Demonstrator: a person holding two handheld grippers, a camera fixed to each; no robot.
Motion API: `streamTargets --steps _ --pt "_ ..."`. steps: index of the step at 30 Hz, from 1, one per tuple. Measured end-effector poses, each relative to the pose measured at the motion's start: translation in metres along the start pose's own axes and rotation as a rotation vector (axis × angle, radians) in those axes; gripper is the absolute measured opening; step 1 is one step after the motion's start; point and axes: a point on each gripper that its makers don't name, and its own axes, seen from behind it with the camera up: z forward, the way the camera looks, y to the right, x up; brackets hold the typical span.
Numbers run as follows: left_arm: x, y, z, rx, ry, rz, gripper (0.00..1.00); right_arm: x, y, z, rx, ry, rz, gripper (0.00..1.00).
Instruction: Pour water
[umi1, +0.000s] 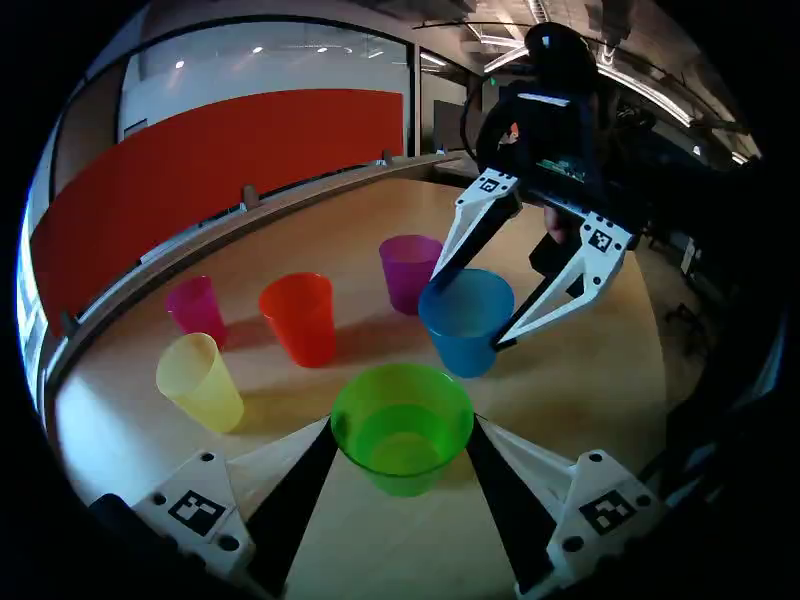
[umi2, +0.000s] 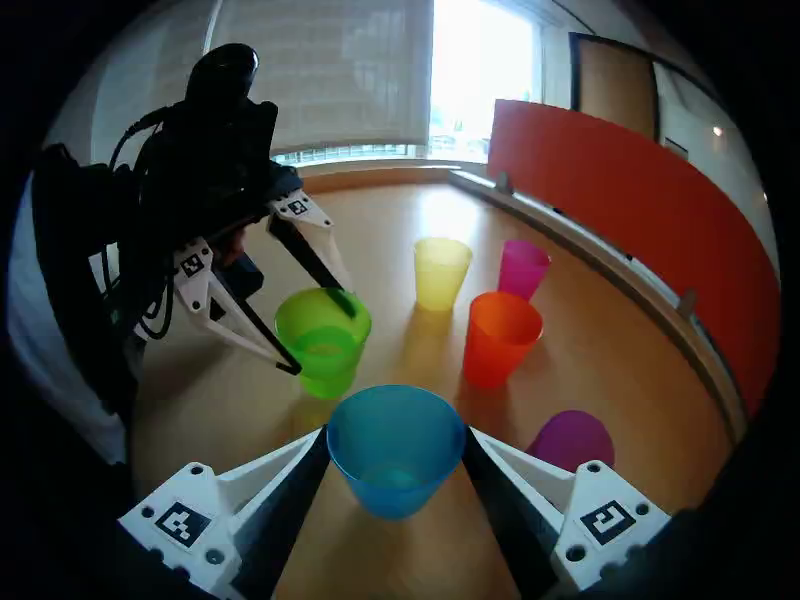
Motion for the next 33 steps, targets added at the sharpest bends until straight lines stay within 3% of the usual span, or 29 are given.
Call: streamTargets --steps 33 --pt "-0.016 -0.004 0.002 0.014 -0.002 -0.034 0.87 -0.011 -0.004 0.007 0.002 -0.015 -0.002 0.94"
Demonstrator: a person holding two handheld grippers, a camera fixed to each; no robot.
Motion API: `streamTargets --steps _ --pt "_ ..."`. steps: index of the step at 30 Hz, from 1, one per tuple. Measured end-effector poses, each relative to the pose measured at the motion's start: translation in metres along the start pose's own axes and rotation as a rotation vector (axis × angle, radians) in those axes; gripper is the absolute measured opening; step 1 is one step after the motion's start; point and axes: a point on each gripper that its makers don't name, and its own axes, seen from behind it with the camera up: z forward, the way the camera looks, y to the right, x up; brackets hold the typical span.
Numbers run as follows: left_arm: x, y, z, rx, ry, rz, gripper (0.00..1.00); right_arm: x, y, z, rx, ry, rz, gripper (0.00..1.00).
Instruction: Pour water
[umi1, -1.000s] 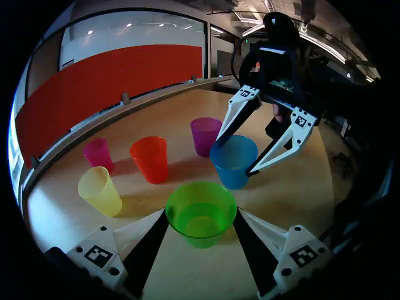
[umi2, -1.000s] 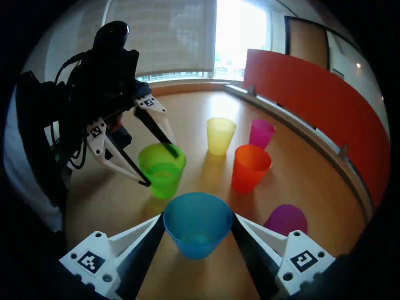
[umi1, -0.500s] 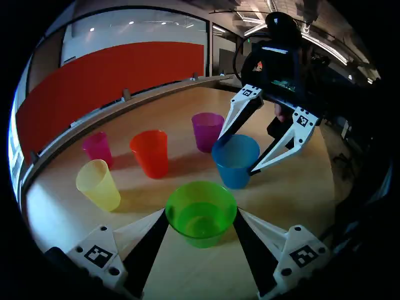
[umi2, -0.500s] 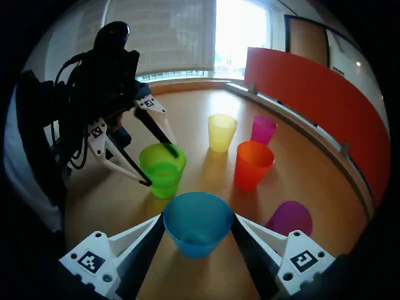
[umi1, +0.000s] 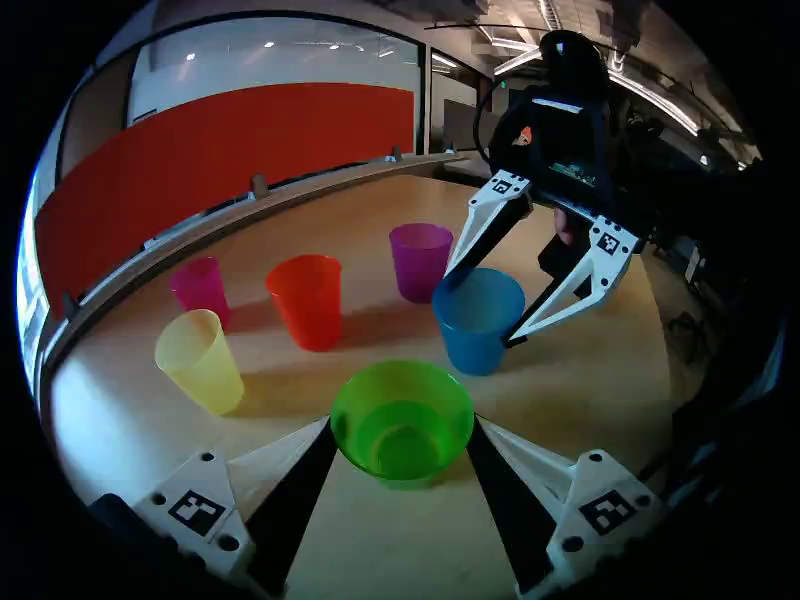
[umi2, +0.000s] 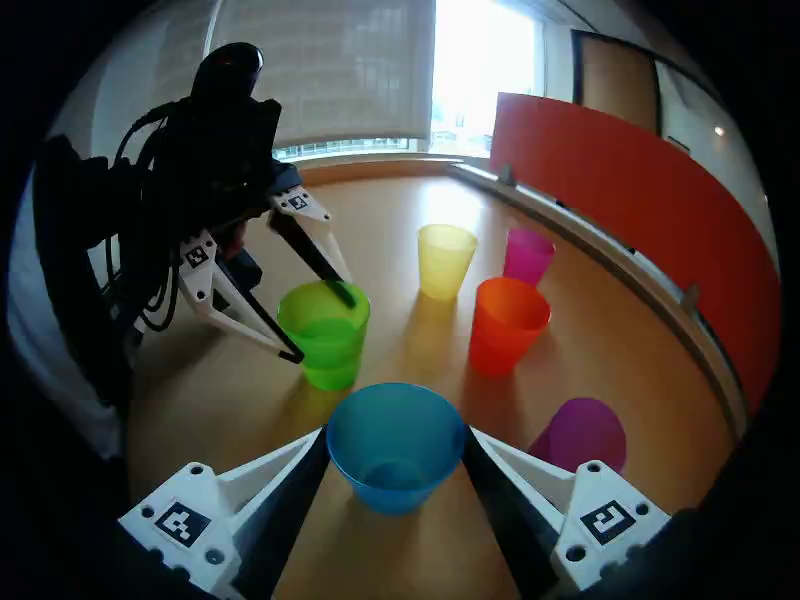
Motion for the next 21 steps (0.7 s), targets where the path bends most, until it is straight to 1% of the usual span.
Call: streamTargets --steps 15,21 --pt "-0.003 0.001 0.000 0.006 -0.007 0.010 0.87 -0.010 -0.001 -0.008 -0.020 -0.013 0.009 0.95" --pt "-0.003 0.002 0.000 0.005 -0.012 0.018 0.87 -0.012 0.001 -0.009 -0.028 -0.012 0.024 0.95"
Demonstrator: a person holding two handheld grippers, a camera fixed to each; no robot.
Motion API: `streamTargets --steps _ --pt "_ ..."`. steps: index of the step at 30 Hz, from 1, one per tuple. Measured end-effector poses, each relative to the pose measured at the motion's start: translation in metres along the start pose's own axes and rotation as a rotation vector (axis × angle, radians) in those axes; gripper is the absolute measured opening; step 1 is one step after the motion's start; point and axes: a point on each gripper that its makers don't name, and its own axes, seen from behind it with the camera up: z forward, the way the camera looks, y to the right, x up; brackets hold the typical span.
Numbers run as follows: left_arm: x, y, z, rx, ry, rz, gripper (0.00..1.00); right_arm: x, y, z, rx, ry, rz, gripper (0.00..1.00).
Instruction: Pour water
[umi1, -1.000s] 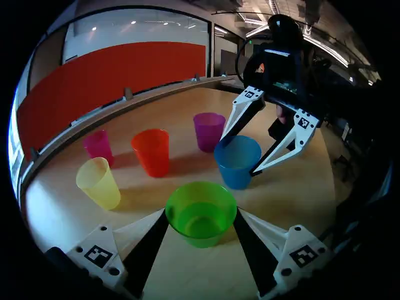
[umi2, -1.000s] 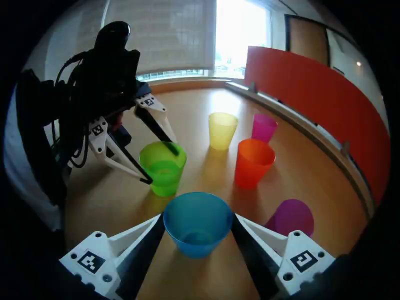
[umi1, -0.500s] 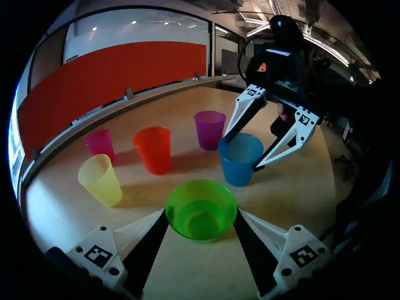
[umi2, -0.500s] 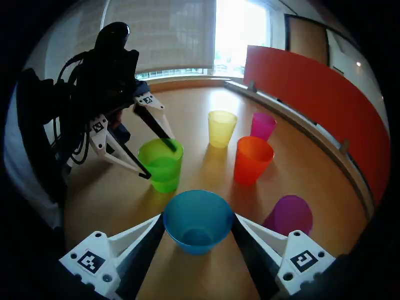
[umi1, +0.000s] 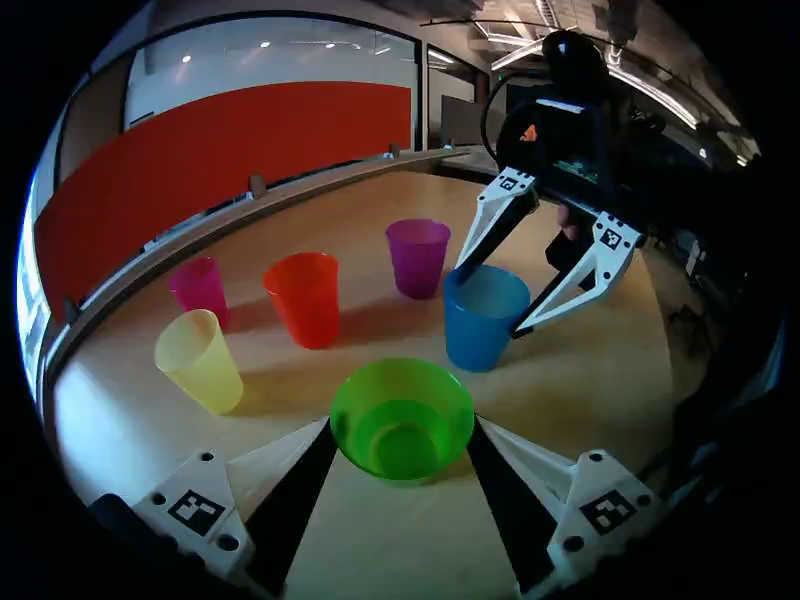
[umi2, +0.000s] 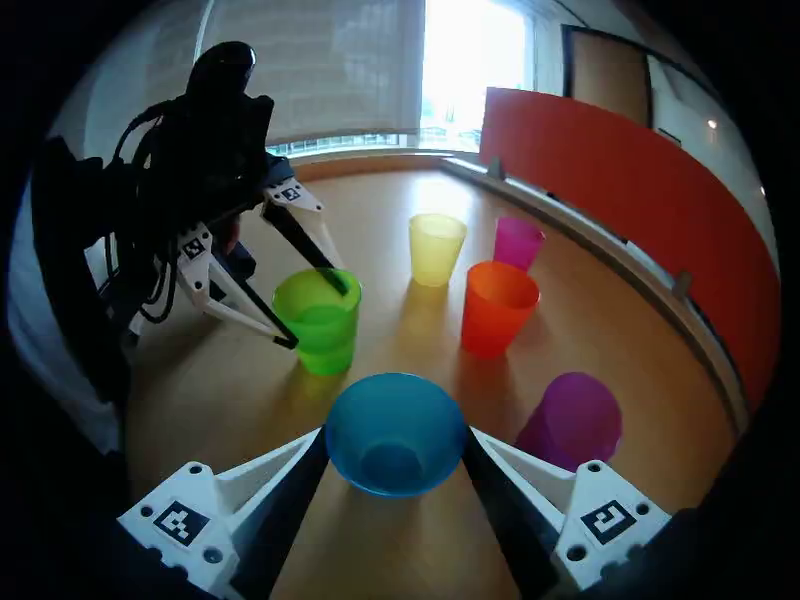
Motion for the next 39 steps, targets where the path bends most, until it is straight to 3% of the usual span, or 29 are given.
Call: streamTargets --steps 21,33,39 --pt "-0.013 0.004 0.003 -0.019 -0.055 -0.017 0.92 -0.020 0.004 -0.005 -0.024 -0.020 0.022 1.00" --pt "-0.022 0.002 -0.007 0.001 -0.071 -0.010 0.92 -0.028 0.001 -0.010 -0.037 -0.021 0.040 1.00" --pt "-0.027 -0.006 -0.019 0.029 -0.075 -0.021 0.92 -0.033 0.003 -0.019 -0.058 -0.019 0.053 1.00"
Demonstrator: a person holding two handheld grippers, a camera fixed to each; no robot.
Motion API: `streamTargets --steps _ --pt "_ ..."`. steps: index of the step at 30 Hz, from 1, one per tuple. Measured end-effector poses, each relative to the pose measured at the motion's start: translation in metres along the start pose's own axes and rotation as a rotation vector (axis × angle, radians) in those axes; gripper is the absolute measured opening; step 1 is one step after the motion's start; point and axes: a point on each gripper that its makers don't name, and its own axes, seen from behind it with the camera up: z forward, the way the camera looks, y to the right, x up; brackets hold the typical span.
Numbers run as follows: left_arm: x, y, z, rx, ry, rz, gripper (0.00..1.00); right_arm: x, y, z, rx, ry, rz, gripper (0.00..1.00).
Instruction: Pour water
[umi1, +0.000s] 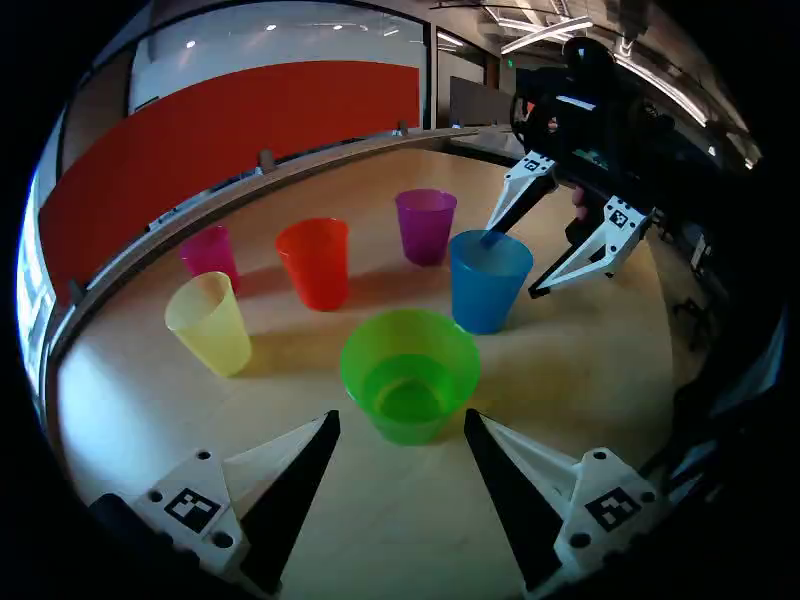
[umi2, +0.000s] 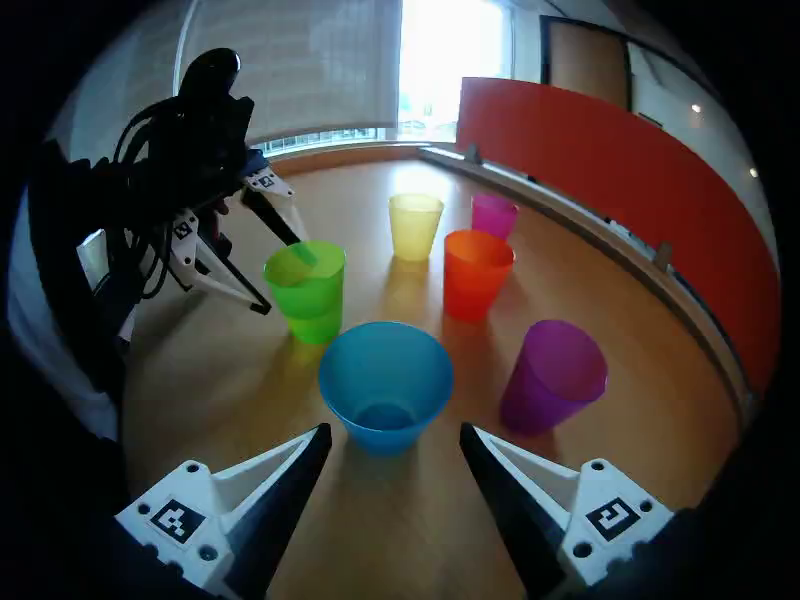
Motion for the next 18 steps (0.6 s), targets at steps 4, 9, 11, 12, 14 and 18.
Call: streamTargets --steps 4,9,11,12,14,18 --pt "-0.002 -0.006 -0.011 0.021 0.009 -0.015 0.92 -0.005 0.002 -0.009 -0.017 0.000 0.013 1.00" --pt "-0.007 -0.015 -0.022 0.059 0.009 -0.015 0.92 -0.012 0.007 -0.021 -0.053 0.001 0.024 1.00" --pt "-0.010 -0.020 -0.026 0.080 0.005 -0.017 0.92 -0.013 0.010 -0.026 -0.073 0.008 0.031 1.00" --pt "-0.011 -0.022 -0.028 0.090 0.004 -0.018 0.92 -0.013 0.011 -0.028 -0.083 0.012 0.035 1.00" --pt "-0.011 -0.026 -0.033 0.109 0.011 -0.025 0.92 -0.015 0.014 -0.033 -0.104 0.019 0.044 1.00" --pt "-0.009 -0.035 -0.043 0.145 0.032 -0.045 0.92 -0.021 0.020 -0.042 -0.143 0.028 0.073 1.00"
